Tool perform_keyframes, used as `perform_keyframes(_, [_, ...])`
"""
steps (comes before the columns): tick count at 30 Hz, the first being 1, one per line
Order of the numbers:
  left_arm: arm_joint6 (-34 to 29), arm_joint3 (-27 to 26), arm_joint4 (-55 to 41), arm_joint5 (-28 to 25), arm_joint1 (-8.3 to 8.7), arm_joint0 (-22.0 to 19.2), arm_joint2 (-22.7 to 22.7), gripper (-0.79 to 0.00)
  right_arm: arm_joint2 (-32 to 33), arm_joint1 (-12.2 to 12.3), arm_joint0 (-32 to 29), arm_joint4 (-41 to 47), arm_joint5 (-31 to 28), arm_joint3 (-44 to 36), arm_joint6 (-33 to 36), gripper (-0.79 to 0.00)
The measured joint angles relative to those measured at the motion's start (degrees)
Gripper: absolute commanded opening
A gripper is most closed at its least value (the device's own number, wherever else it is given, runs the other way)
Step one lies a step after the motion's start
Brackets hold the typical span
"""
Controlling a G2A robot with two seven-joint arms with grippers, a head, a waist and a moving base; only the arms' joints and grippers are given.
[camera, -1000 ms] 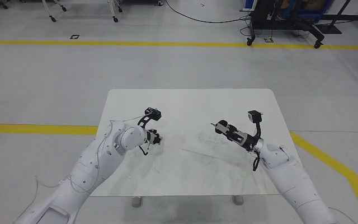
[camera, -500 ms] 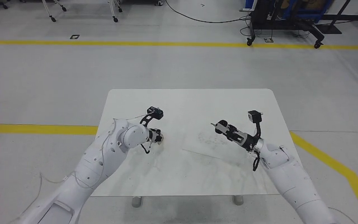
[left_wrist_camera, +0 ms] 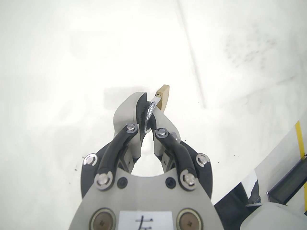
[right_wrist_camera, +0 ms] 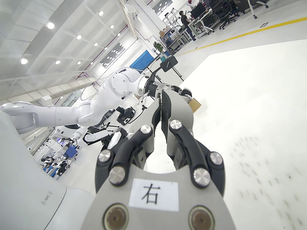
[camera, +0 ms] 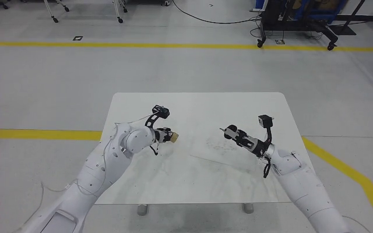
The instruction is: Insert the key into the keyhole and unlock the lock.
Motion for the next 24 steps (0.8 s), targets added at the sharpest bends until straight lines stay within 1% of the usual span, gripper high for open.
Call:
perform_keyframes(2, [5.4,-2.3,3.2,2.0,0.2,0.8,-1.2,-0.785,0.0,0.0,0.0,0.0,0.0,0.0,0.0,-0.785])
perform_keyframes(4, [8.1,-4.1,4.7,2.5,0.27,1.3,-1.5,-0.785,0.0,0.0,0.0,0.0,0.0,0.0,0.0,-0.785])
perform_keyframes(13, [7.8,-3.7,4.4,2.4,0.26,1.3,-1.4,-0.785,0.0,0.0,0.0,0.0,0.0,0.0,0.0,-0.785])
perform_keyframes(15, [8.3,-3.3,2.4,0.7,0.04,1.9,-2.3,-0.785,-0.3,-0.1,-0.1,-0.2,0.6,-0.1,-0.1,-0.785])
perform_keyframes(16, [7.8,-2.4,-0.1,-1.2,-0.2,2.0,-3.1,-0.785,-0.9,-0.2,0.0,-0.7,2.0,-0.2,-0.1,-0.785])
perform_keyframes(18, [4.4,1.7,-10.2,-6.2,-0.95,0.9,-5.2,-0.785,-2.6,-0.8,0.7,-0.9,5.4,-0.3,-0.9,-0.785])
perform_keyframes(19, [2.3,4.2,-16.3,-7.9,-1.37,0.1,-5.8,-0.785,-3.5,-1.2,1.1,-0.2,5.9,0.0,-1.2,-0.785])
perform_keyframes(20, [-0.7,7.6,-25.4,-9.4,-2.01,-1.3,-6.2,-0.785,-4.6,-1.6,1.9,1.0,6.0,0.7,-1.3,-0.785])
perform_keyframes(22, [-5.6,13.1,-38.3,-10.5,-3.17,-3.7,-5.9,-0.785,-6.4,-2.3,3.4,2.9,5.8,2.4,-1.3,-0.785])
perform_keyframes(23, [-8.8,16.8,-45.1,-10.7,-3.97,-5.5,-5.2,-0.785,-7.5,-2.8,4.5,4.3,5.5,3.6,-1.2,-0.785])
perform_keyframes(24, [-11.0,19.4,-49.3,-10.7,-4.58,-6.7,-4.7,-0.785,-8.3,-3.2,5.3,5.2,5.3,4.5,-1.2,-0.785])
